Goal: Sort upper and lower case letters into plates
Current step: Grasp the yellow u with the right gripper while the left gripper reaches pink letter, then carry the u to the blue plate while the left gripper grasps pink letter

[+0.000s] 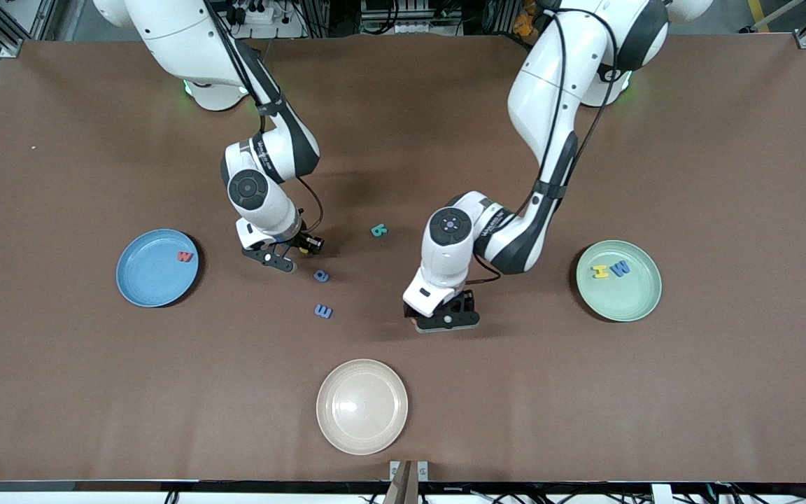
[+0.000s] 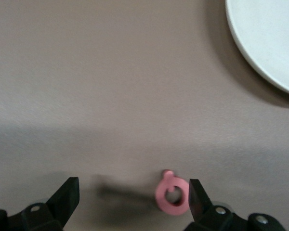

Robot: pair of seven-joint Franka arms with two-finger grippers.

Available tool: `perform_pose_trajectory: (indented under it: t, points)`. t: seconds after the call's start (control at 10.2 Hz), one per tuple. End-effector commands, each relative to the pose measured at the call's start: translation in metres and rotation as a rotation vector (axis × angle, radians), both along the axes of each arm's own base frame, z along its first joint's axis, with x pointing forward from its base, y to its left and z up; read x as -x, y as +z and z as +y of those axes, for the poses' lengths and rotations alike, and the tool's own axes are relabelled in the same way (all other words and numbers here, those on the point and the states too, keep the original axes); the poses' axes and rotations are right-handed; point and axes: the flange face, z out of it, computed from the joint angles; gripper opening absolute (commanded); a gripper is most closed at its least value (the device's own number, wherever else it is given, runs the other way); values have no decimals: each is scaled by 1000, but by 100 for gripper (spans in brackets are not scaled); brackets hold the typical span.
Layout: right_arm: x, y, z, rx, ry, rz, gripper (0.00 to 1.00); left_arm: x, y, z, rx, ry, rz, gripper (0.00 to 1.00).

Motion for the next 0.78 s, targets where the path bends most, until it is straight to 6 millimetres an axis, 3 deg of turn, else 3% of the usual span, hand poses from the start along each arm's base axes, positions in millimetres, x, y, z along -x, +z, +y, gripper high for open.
perform_pose_trajectory:
  t: [0.0, 0.1, 0.39, 0.49, 0.69]
  points:
    - [7, 1, -2, -19, -2, -1, 0, -9, -7, -4, 38, 13, -70, 100]
    - [7, 2, -2, -20, -2, -2, 0, 3, -23, -18, 40, -16, -85, 100]
    - [-8, 22, -5, -39, 2, -31, 0, 13, -45, -26, 1, -39, -94, 100]
    - [-19, 32, -15, -47, 26, -53, 0, 18, -49, -30, -2, -44, -91, 100]
    - [-58, 59, -53, -59, 86, -50, 0, 19, -48, -31, 6, -26, -91, 90]
